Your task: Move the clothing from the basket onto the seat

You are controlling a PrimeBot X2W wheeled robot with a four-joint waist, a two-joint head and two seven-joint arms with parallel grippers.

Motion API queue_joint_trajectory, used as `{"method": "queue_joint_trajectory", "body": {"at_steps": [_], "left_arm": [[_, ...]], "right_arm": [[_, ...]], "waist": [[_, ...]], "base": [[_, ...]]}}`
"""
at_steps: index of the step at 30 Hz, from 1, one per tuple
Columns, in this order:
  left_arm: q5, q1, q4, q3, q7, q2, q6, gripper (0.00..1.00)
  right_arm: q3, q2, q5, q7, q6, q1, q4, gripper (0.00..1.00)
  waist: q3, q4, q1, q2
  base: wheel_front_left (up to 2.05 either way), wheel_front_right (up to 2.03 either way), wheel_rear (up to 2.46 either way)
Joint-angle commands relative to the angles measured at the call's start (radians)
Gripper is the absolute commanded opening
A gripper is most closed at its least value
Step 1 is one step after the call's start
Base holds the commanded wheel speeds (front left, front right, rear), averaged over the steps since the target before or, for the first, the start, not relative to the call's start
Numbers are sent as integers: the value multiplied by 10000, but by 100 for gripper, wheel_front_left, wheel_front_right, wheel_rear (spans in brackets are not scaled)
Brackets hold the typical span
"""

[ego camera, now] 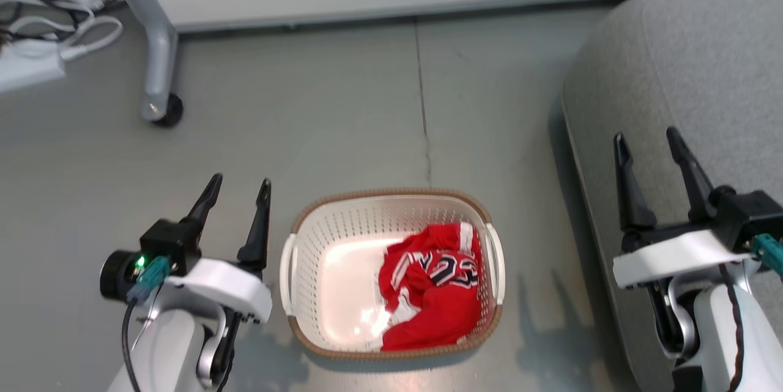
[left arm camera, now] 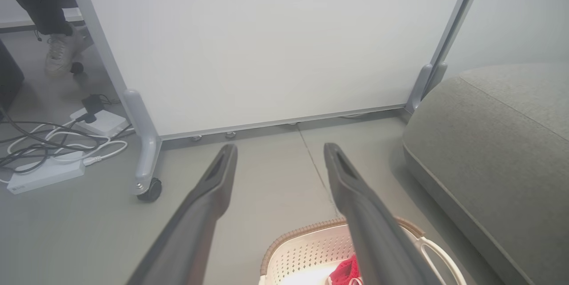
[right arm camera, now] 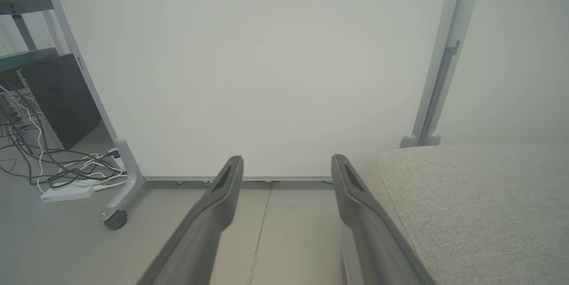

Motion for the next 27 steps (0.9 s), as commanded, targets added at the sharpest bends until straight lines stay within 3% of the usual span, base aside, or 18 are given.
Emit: {"method": "queue_joint_trajectory", "body": {"at_steps": [1, 14, 27], "left_arm": [[119, -455, 227, -107, -34, -31, -139, 100], [688, -2825, 2799, -1660, 276, -731, -1338, 100], [6, -4189, 5323, -3251, 1389, -1322, -1771, 100]], "right_arm": [[0, -43, 8, -15, 22, -260, -152, 100], [331, -45, 376, -225, 21, -1368, -1036, 100], [687, -41, 919, -468, 21, -1831, -1138, 100]], "waist": [[950, -340, 0, 0], [3311, -1423, 0, 0], [4691, -2322, 0, 0]], "base": [[0, 0, 0], [0, 0, 0], [0, 0, 0]]}}
